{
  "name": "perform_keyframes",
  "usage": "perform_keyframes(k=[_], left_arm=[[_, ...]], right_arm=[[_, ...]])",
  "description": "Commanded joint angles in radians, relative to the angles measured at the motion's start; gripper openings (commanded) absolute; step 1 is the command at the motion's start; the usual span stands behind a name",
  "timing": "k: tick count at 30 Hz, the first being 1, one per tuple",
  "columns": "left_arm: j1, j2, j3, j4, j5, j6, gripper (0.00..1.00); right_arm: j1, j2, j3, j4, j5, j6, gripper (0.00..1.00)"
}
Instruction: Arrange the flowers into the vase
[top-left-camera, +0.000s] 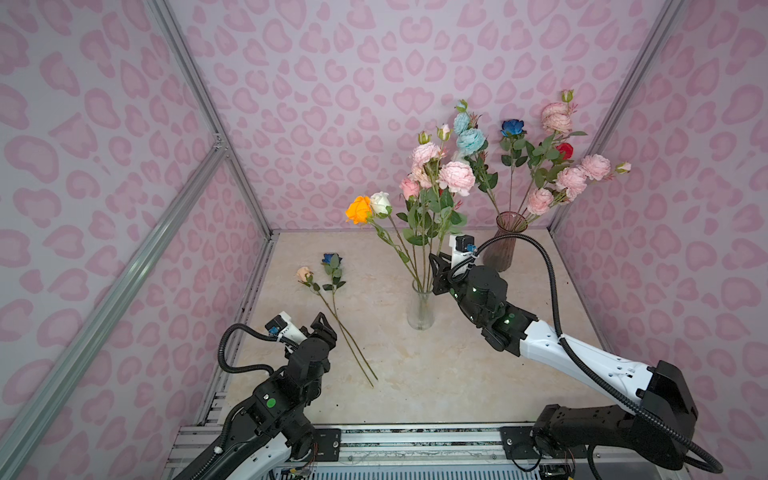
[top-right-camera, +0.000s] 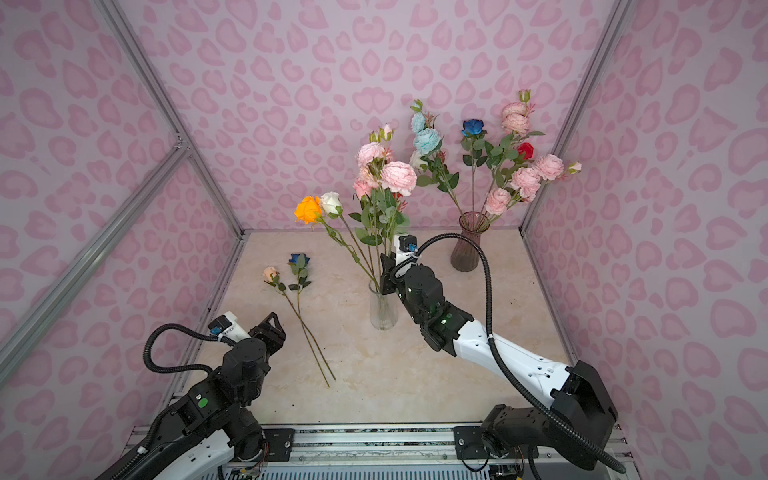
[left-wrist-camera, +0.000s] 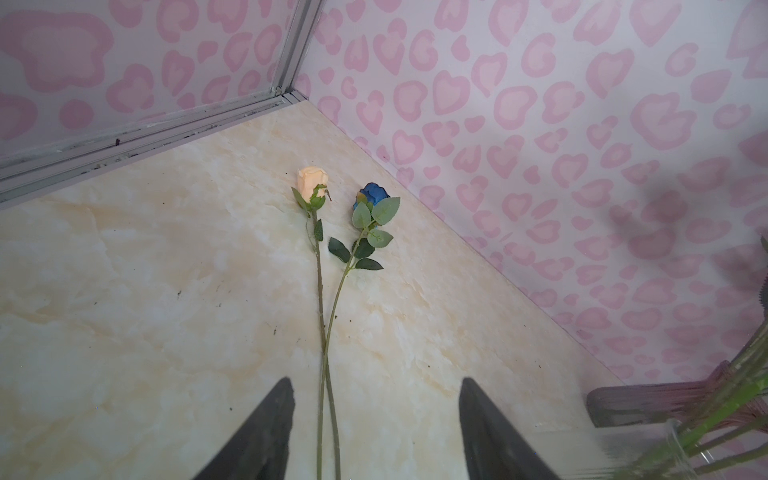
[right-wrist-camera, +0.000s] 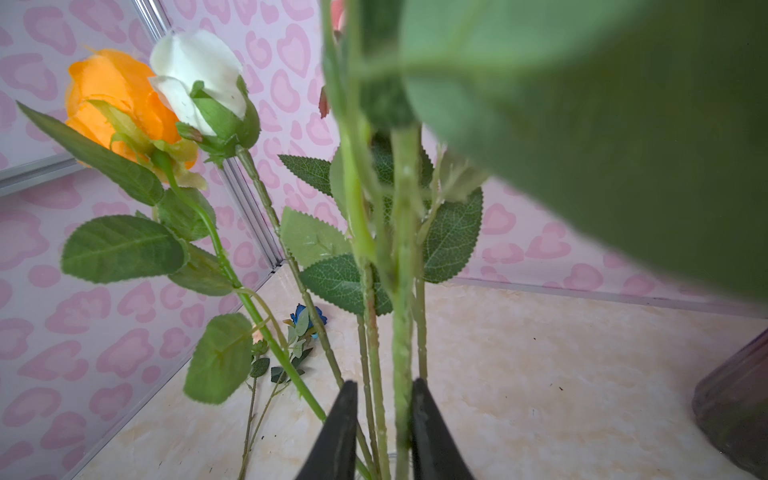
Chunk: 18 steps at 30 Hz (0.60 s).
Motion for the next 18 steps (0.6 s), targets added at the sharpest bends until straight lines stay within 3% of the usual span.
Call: perform_keyframes(k=[1,10,18], left_arm=[[0.002,0.002,-0.003,-0.002,-0.016,-0.018,0.64],[0.001,0.003,-0.011,-0.002,-0.010,-0.028,0.64],[0.001,0.012,-0.007,0.000,-0.011,-0.026,0.64]], right_arm=[[0.004,0.003,-0.010,0.014,-0.004,0.021,0.28],[0.025,-0.008,-0.034,0.005,0.003,0.020,0.38],[0.013,-0.014,0.053,-0.070,-0.010,-0.038,0.43]])
